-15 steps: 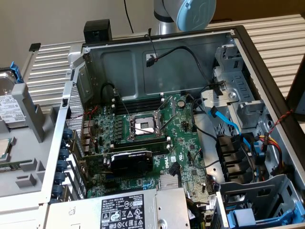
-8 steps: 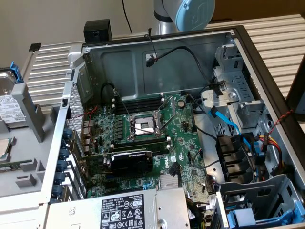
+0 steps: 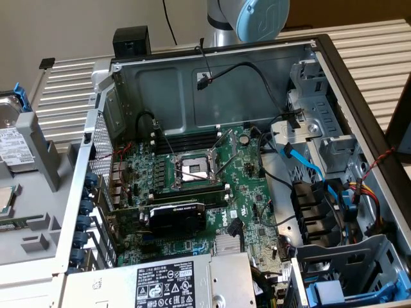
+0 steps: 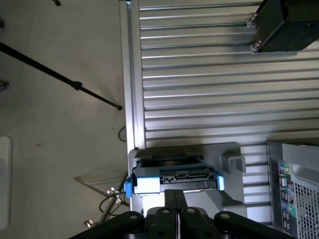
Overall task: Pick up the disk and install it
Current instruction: 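Reach for the disk, then pick up the disk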
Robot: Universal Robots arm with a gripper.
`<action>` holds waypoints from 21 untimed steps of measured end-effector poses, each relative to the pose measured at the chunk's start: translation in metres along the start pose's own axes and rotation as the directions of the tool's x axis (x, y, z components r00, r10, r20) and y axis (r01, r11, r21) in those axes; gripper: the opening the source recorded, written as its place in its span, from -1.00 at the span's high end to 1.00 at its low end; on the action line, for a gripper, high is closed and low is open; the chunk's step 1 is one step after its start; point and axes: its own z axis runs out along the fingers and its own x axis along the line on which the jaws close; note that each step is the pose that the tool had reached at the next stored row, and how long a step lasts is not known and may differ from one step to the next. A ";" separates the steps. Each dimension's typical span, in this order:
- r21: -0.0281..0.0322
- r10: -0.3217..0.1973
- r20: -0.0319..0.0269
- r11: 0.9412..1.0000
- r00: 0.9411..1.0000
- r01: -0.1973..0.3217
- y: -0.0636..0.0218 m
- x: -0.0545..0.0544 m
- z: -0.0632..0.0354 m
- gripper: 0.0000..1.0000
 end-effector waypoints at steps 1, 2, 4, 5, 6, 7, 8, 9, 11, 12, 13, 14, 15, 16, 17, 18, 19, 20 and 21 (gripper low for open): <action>0.000 0.000 0.000 1.000 1.000 0.000 0.0000 0.000 0.0000 0.79; 0.000 0.000 0.000 1.000 1.000 0.000 0.0000 0.000 0.0000 0.79; 0.000 0.000 0.000 1.000 1.000 0.000 0.0000 0.000 0.0000 0.79; 0.000 0.000 0.000 1.000 1.000 0.000 0.0000 0.000 0.0000 0.79; 0.000 0.000 0.000 1.000 1.000 0.000 0.0000 0.000 0.0000 0.79; 0.000 0.000 0.000 1.000 1.000 0.000 0.0000 0.000 0.0000 0.79; 0.000 0.000 0.000 1.000 1.000 0.000 0.0000 0.000 0.0000 0.79; 0.000 0.000 0.000 1.000 1.000 0.000 0.0000 0.000 0.0000 0.79; 0.000 -0.003 0.000 1.000 1.000 0.003 0.0000 0.000 0.0000 0.79; 0.000 -0.014 -0.001 1.000 1.000 0.014 0.0000 0.000 0.0000 0.79; 0.000 -0.032 -0.001 1.000 1.000 0.032 0.0000 0.000 -0.0001 0.79; -0.001 -0.050 -0.002 0.999 0.999 0.050 0.0000 0.000 0.0000 0.79; -0.001 -0.068 -0.002 0.998 0.998 0.068 0.0000 0.000 0.0000 0.79; -0.001 -0.086 -0.003 0.996 0.996 0.086 0.0000 0.000 0.0000 0.79; -0.002 -0.105 -0.003 0.994 0.994 0.105 0.0000 0.000 0.0000 0.79; -0.002 -0.123 -0.004 0.992 0.992 0.123 0.0000 0.000 0.0000 0.79; -0.002 -0.140 -0.004 0.990 0.990 0.140 0.0000 0.000 0.0000 0.79; -0.002 -0.158 -0.005 0.987 0.987 0.158 0.0000 0.000 0.0000 0.79; -0.003 -0.176 -0.005 0.984 0.984 0.176 0.0000 0.000 0.0000 0.79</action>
